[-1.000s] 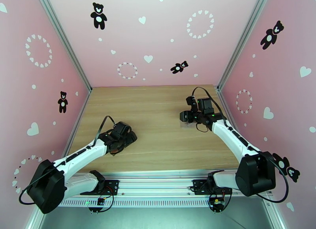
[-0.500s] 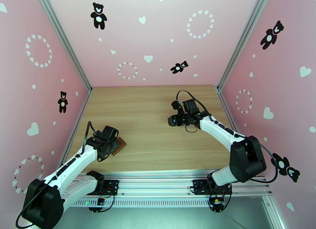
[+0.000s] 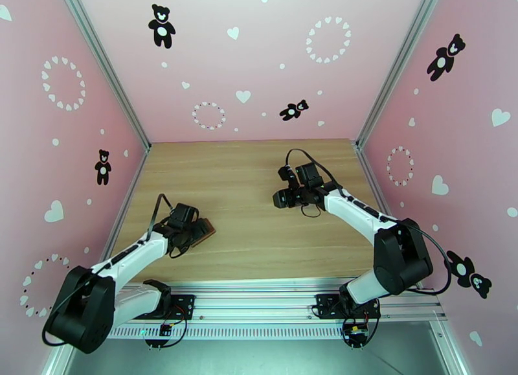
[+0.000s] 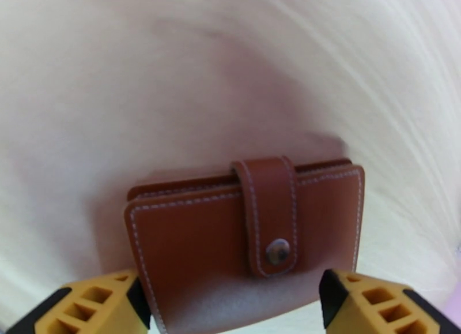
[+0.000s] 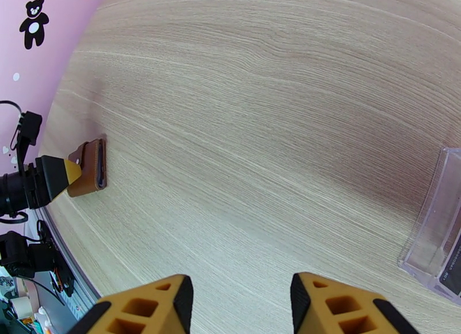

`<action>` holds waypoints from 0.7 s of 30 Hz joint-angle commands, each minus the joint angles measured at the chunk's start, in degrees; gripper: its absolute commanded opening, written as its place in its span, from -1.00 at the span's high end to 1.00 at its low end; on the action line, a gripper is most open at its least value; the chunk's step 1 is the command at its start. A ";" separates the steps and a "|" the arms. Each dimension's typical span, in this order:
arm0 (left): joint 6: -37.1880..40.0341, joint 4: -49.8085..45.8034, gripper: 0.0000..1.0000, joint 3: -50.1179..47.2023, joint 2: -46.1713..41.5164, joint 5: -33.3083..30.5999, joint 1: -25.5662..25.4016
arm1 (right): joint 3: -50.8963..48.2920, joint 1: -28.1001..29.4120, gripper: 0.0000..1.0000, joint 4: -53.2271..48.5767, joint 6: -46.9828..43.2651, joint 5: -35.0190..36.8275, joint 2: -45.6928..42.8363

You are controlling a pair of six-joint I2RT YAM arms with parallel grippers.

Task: Put the credit cards into the card holder

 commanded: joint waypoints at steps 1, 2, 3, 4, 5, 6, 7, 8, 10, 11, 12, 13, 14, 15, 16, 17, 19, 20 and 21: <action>5.05 9.18 -0.59 4.41 5.16 3.59 -2.33 | 1.73 0.53 -0.02 -0.17 -0.01 0.50 1.26; 5.92 10.43 -0.58 6.28 7.59 3.85 -3.74 | 1.81 0.68 -0.02 -0.20 -0.01 0.47 1.48; 6.90 11.53 -0.59 8.41 10.31 4.47 -5.30 | 1.83 0.88 -0.03 -0.25 -0.03 0.45 1.77; 7.71 12.15 -0.58 10.50 12.74 5.16 -6.47 | 2.03 1.03 -0.03 -0.37 -0.11 0.38 1.96; 8.20 12.29 -0.57 13.12 15.69 5.60 -8.18 | 2.13 1.21 -0.02 -0.52 -0.14 0.36 2.14; 8.42 12.50 -0.56 15.51 18.31 5.89 -9.57 | 2.26 1.34 -0.02 -0.68 -0.16 0.35 2.32; 8.60 12.64 -0.54 17.94 20.07 6.15 -10.77 | 2.30 1.34 -0.03 -0.77 -0.16 0.39 2.41; 8.90 12.62 -0.54 19.71 21.63 6.32 -11.79 | 2.35 1.38 -0.03 -0.78 -0.24 0.42 2.50; 9.60 12.87 -0.56 21.70 22.59 6.14 -13.29 | 2.35 1.36 -0.03 -0.97 -0.29 0.98 2.72; 10.15 13.14 -0.58 22.01 22.37 6.27 -13.55 | 2.33 1.36 -0.02 -0.94 -0.09 1.22 2.94; 10.57 13.09 -0.61 22.17 22.05 6.50 -13.66 | 2.43 1.36 -0.02 -0.92 0.05 1.23 3.22; 11.01 12.28 -0.63 22.20 21.48 6.30 -13.62 | 2.60 1.44 -0.02 -0.78 0.40 1.20 3.69; 11.41 10.66 -0.66 22.15 20.58 5.11 -13.65 | 2.85 1.44 -0.02 -0.75 0.69 0.90 4.25; 11.55 9.48 -0.69 21.75 19.61 3.73 -13.66 | 3.21 1.43 -0.03 -0.64 0.84 0.30 4.84; 11.32 7.56 -0.72 20.95 18.24 1.77 -13.47 | 3.77 1.52 -0.02 -0.78 0.85 -0.35 5.67; 10.28 5.51 -0.73 19.93 16.76 0.10 -13.16 | 4.76 1.76 -0.02 -1.23 0.68 -0.75 6.81; 7.50 2.28 -0.73 17.19 14.06 -1.13 -12.27 | 7.95 2.21 -0.02 -2.95 0.09 -1.54 9.89; 6.28 1.71 -0.71 14.43 12.53 -0.44 -12.10 | 10.59 2.59 -0.02 -4.23 -0.21 -2.27 12.30; 5.20 1.63 -0.69 12.17 11.11 0.37 -12.14 | 13.24 2.97 -0.02 -5.61 -0.40 -2.94 14.59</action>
